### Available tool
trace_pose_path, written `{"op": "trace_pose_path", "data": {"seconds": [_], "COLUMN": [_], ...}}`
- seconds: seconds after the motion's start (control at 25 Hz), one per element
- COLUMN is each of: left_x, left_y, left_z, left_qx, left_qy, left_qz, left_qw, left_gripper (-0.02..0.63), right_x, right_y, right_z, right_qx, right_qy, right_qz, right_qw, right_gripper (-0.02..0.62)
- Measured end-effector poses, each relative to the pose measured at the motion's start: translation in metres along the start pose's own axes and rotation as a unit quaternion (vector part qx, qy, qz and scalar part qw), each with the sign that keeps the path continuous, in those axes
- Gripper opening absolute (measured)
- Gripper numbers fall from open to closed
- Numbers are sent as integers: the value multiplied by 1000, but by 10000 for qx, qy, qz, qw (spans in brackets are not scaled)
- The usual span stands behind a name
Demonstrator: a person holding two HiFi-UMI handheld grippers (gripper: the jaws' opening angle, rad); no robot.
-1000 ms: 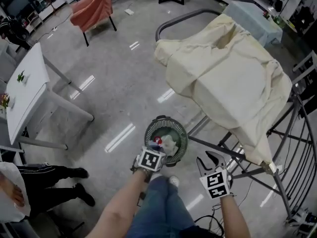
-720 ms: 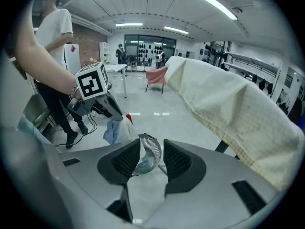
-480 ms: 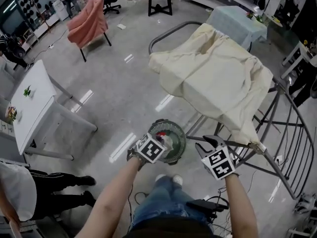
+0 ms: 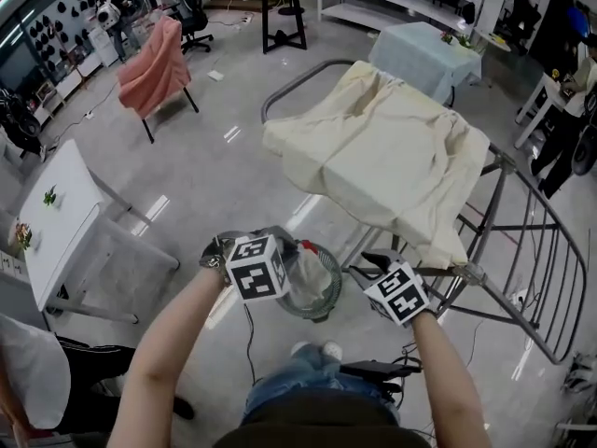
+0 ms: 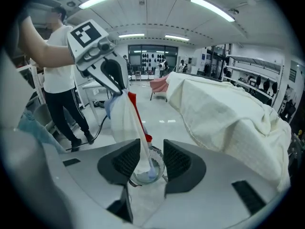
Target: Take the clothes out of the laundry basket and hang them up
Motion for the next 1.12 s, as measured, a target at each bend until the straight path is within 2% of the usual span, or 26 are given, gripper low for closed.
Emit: {"op": "trace_pose_path", "data": {"seconds": [0.12, 0.28, 0.4, 0.52, 0.6, 0.64, 0.72, 0.76, 0.8, 0.84, 0.96, 1.12], "left_x": [5, 10, 14, 12, 9, 8, 8, 9, 10, 12, 15, 18], "left_y": [21, 58, 85, 104, 112, 115, 117, 118, 119, 120, 125, 123], "left_z": [29, 69, 93, 109, 116, 118, 121, 121, 119, 116, 100, 75], "left_qx": [-32, -141, -177, -160, -168, -185, -224, -238, -247, -252, -246, -268], "left_qy": [-782, -1574, -2035, -2391, -2560, -2606, -2629, -2605, -2553, -2473, -2123, -1680], "left_qz": [-91, -127, -28, -28, -49, -45, 11, 59, 116, 177, 347, 489], "left_qw": [9969, 9874, 9789, 9709, 9665, 9653, 9646, 9652, 9665, 9684, 9763, 9842], "left_gripper": [17, 17, 17, 17, 17, 17, 17, 17, 17, 17, 17, 17], "right_x": [-4, -11, -15, -16, -12, -8, 3, 7, 10, 12, 14, 3], "right_y": [-10, -25, -37, -48, -56, -59, -64, -63, -61, -57, -36, 5], "right_z": [-5, -18, -27, -28, -23, -19, -12, -8, -6, -4, -3, -3], "right_qx": [-24, 45, 87, -18, -175, -265, -482, -593, -676, -711, -609, -325], "right_qy": [-27, -114, -283, -48, 121, 177, 344, 452, 552, 625, 625, 483], "right_qz": [68, 147, 343, 535, 796, 980, 1320, 1412, 1439, 1436, 1377, 1037], "right_qw": [10000, 9998, 9990, 9986, 9966, 9947, 9895, 9872, 9857, 9851, 9866, 9929], "right_gripper": [150, 150, 150, 155, 199, 234, 234, 195, 63, 8, 8, 8]}}
Point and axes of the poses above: the fingertips, and each gripper's own axes: y backward along the fingers, x to its left, z out of its top, the point moved 8 cm from there along y, backward along the fingers, and after that the axes turned 14 degrees about -x, right-handed, at the moved point
